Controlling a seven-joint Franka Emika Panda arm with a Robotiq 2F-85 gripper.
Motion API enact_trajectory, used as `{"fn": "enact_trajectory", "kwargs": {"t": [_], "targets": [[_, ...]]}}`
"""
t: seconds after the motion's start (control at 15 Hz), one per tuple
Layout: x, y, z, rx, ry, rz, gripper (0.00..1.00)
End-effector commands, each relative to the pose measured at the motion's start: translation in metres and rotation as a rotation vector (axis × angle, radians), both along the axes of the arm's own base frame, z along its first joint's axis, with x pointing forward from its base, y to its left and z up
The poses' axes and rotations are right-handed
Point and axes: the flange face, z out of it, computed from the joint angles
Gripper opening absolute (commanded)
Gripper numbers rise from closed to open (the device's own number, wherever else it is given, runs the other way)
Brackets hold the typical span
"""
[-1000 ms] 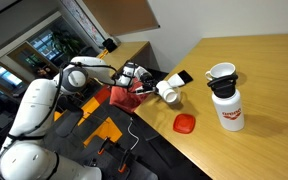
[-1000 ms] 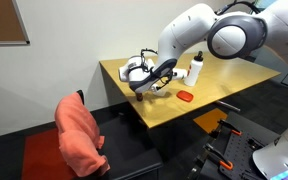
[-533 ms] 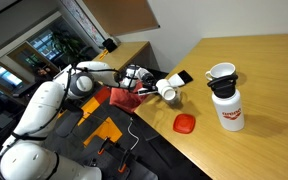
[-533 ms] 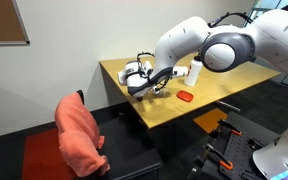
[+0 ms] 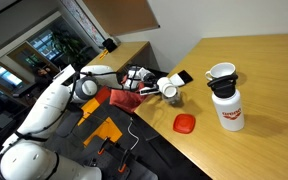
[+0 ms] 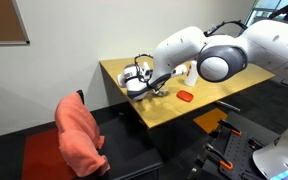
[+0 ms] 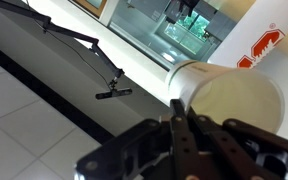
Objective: Uncover the lunchbox, pour the sweets in the cup into it, and then cover it
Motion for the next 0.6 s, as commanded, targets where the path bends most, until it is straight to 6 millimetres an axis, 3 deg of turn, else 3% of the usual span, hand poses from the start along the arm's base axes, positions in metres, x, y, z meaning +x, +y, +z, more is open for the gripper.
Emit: {"fn": "enact_trajectory", "kwargs": {"t": [0.0, 0.33, 0.53], "targets": [[0.011, -0.004, 0.014, 0.040, 0.009, 0.000, 0.01], [0.025, -0.018, 0.039, 0.230, -0.067, 0.034, 0.01], [0.029, -0.037, 0.064, 0.349, -0.158, 0.047, 0.01]]}}
